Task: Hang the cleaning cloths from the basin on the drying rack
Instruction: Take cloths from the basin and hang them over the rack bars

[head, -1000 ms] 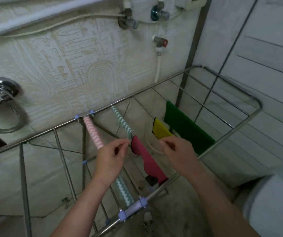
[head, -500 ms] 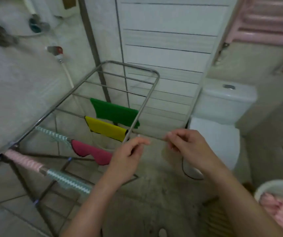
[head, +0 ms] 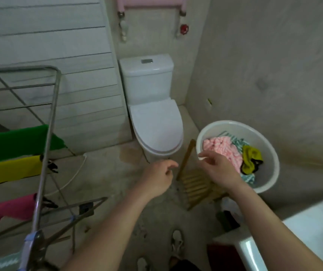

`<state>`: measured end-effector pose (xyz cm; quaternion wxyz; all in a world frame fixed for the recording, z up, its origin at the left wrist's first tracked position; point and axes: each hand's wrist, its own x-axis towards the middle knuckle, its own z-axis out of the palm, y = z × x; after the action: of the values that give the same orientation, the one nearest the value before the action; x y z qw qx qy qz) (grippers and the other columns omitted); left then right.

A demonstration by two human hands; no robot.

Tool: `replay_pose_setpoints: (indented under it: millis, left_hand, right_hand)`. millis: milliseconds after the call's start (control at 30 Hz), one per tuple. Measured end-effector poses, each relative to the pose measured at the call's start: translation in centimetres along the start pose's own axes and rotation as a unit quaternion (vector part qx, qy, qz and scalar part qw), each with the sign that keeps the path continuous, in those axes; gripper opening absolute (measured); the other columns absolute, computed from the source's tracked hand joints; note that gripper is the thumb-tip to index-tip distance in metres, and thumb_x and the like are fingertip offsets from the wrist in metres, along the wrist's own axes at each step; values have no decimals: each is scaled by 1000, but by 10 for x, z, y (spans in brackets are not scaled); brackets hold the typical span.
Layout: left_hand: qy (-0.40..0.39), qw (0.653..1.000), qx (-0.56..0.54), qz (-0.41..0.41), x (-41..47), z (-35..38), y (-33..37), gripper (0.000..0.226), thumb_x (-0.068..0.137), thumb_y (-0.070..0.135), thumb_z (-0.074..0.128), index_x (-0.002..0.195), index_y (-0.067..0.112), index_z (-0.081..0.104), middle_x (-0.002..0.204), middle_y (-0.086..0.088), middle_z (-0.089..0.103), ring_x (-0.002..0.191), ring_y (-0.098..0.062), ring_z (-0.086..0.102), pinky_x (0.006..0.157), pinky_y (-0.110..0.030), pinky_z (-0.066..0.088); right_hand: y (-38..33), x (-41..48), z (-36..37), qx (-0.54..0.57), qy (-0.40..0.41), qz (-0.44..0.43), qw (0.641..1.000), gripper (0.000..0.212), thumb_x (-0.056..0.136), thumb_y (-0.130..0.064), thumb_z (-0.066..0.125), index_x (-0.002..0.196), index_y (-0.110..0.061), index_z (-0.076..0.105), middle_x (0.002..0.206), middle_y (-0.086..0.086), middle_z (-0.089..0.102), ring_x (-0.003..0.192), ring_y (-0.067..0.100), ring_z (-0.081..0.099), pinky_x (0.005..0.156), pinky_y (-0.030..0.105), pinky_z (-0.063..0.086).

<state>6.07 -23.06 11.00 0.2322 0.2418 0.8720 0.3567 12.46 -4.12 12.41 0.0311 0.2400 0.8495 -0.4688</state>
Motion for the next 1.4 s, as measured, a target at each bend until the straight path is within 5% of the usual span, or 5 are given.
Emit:
replay_pose_setpoints:
  millis: [467, 867, 1067, 1267, 1400]
  left_hand:
    - [-171, 960, 207, 74, 134, 163, 61, 31, 94, 20, 39, 117, 19, 60, 120, -5, 59, 113, -28, 49, 93, -42, 45]
    - [-233, 901, 367, -9, 170, 213, 80, 18, 89, 24, 50, 98, 21, 66, 120, 0, 55, 129, -25, 31, 101, -50, 22]
    - [-27, 998, -19, -50, 176, 197, 72, 17, 79, 13, 70, 72, 28, 69, 73, 4, 67, 75, -14, 65, 76, -29, 51]
    - [22, 848, -493, -194, 178, 156, 79, 26, 93, -4, 49, 98, 13, 68, 105, -9, 70, 94, -21, 66, 82, -32, 56]
    - [0, 783, -584, -212, 178, 137, 83, 26, 96, -2, 42, 113, 1, 62, 102, -14, 70, 85, -22, 68, 80, -37, 58]
  right_hand:
    - [187, 47, -83, -266, -52, 199, 942, 50, 94, -22, 44, 143, -25, 35, 132, 11, 55, 120, 33, 49, 94, 44, 44]
    - [216, 92, -79, -450, -87, 211, 864, 20, 87, -14, 53, 104, -21, 63, 114, 4, 62, 115, 26, 50, 98, 46, 39]
    - [225, 92, -76, -390, -53, 172, 903, 35, 90, -13, 52, 123, -19, 43, 127, 11, 40, 122, 32, 34, 90, 46, 48]
    - [224, 103, -74, -376, -83, 223, 896, 18, 91, -6, 51, 104, -16, 58, 108, 8, 57, 110, 27, 50, 84, 38, 49]
    - [225, 104, -78, -229, -40, 188, 954, 30, 94, -15, 53, 64, -10, 53, 55, 3, 39, 55, 18, 44, 52, 30, 33]
